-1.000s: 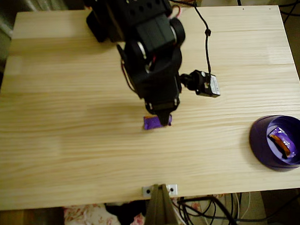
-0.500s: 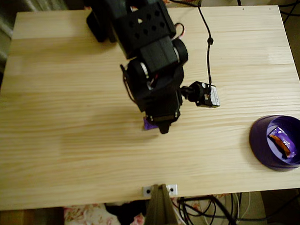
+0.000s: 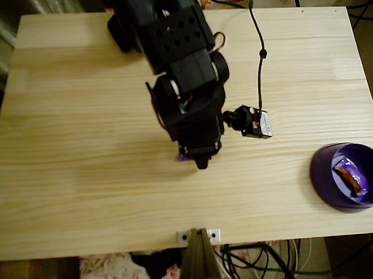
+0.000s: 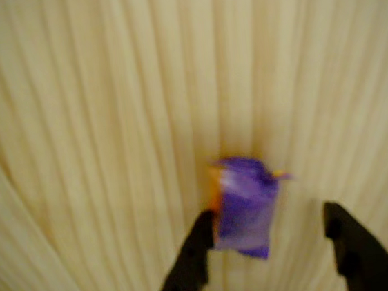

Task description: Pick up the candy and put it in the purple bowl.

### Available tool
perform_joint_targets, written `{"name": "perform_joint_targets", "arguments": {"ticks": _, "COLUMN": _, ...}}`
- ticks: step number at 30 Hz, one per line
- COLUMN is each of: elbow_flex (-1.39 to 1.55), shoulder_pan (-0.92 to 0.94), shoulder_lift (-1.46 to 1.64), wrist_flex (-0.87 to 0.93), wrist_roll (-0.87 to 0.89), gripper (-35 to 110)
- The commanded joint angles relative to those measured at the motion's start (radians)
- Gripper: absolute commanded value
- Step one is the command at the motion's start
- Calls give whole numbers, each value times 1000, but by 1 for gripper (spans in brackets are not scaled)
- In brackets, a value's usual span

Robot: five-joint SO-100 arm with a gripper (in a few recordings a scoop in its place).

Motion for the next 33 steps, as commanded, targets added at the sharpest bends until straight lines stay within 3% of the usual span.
{"name": "perform_joint_targets", "arguments": {"ticks": 1, "elbow_flex": 6, "shoulder_pan": 5, "shoulder_lift": 31, "wrist_flex": 3, "wrist_roll": 17, "gripper": 33}}
{"name": "perform_joint_targets", "arguments": {"ticks": 17, "elbow_flex": 41, "shoulder_pan": -3, "shoulder_lift": 29, "wrist_flex": -26, "wrist_roll": 37, "gripper": 24}}
{"name": "perform_joint_targets", "arguments": {"ticks": 26, "elbow_flex": 43, "shoulder_pan": -2, "shoulder_lift": 41, "wrist_flex": -21, "wrist_roll": 49, "gripper": 8}}
{"name": "perform_joint_targets", "arguments": {"ticks": 33, "elbow_flex": 54, "shoulder_pan": -5, "shoulder_lift": 63, "wrist_flex": -20, "wrist_roll": 58, "gripper": 8}}
